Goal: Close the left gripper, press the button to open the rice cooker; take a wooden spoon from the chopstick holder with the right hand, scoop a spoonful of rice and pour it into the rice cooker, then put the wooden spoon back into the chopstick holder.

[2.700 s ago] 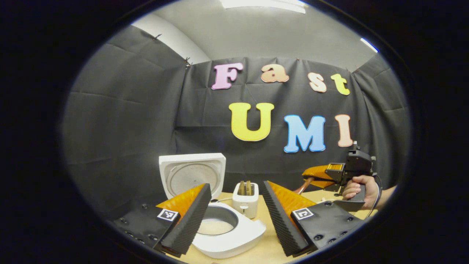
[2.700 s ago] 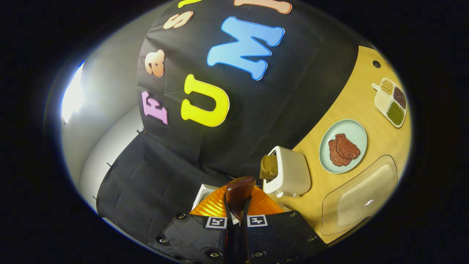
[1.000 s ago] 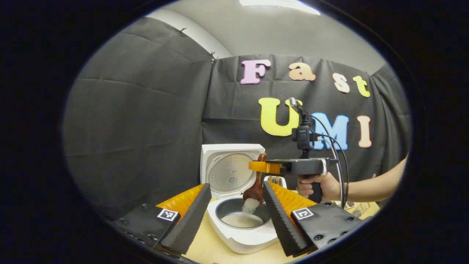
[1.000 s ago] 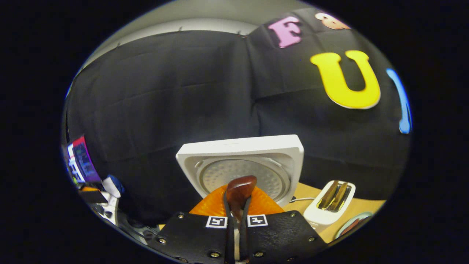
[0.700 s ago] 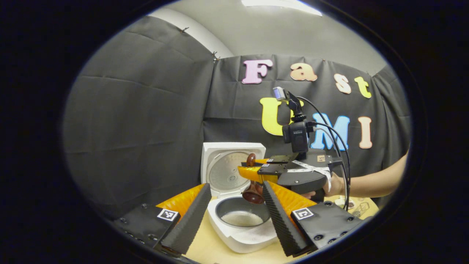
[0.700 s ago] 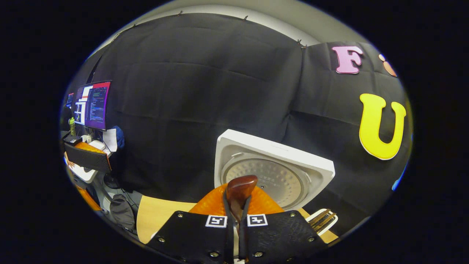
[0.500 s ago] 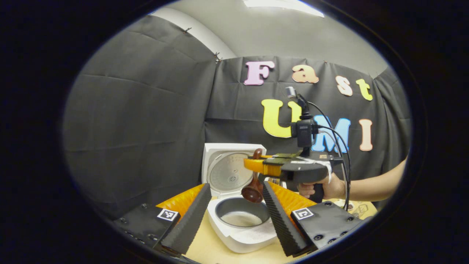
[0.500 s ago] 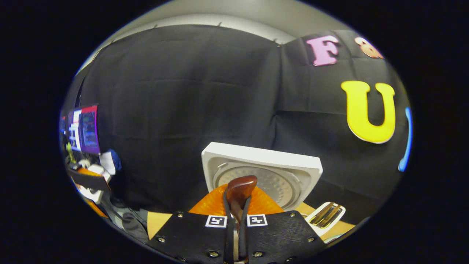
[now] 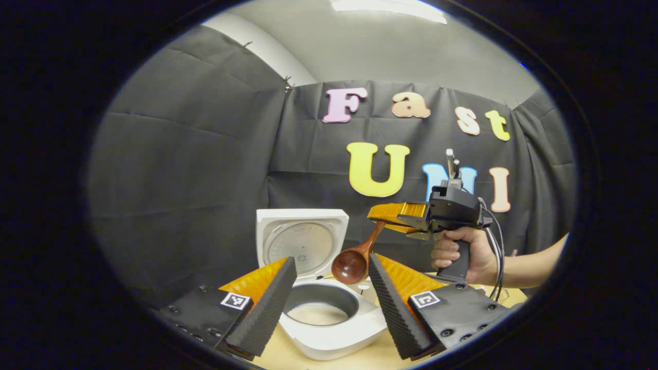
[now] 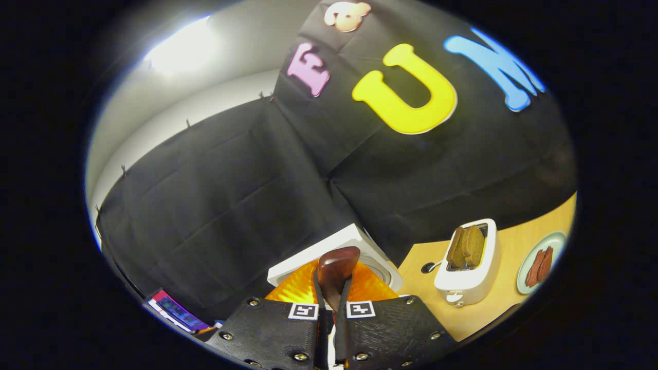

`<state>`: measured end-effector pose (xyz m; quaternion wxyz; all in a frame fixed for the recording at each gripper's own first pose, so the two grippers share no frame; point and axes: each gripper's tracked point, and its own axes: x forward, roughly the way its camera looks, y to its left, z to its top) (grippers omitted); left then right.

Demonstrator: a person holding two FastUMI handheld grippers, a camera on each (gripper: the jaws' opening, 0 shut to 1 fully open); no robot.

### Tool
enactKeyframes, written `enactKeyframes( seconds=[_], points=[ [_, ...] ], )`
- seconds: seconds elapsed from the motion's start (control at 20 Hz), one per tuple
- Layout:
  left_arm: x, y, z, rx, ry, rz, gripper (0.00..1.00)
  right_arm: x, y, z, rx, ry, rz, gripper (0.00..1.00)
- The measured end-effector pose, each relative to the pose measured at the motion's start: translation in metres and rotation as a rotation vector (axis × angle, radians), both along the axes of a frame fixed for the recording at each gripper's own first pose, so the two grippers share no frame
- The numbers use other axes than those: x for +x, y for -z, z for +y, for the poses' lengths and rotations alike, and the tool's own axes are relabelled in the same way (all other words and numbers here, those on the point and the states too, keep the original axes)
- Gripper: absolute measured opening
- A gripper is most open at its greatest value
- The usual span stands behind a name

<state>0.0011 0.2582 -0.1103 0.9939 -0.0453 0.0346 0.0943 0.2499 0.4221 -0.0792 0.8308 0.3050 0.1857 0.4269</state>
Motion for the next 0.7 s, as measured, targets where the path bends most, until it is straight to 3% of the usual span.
enactKeyframes(
  seconds=[0.15,0.7],
  points=[
    [0.008,-0.01,-0.023,0.009,0.039,-0.02,0.97,0.01,-0.012,-0.032,0.092,0.037,0.069,0.05],
    [0.027,-0.028,-0.106,0.023,0.159,-0.023,0.96,-0.012,-0.061,-0.184,0.147,0.209,0.023,0.06]
  ],
)
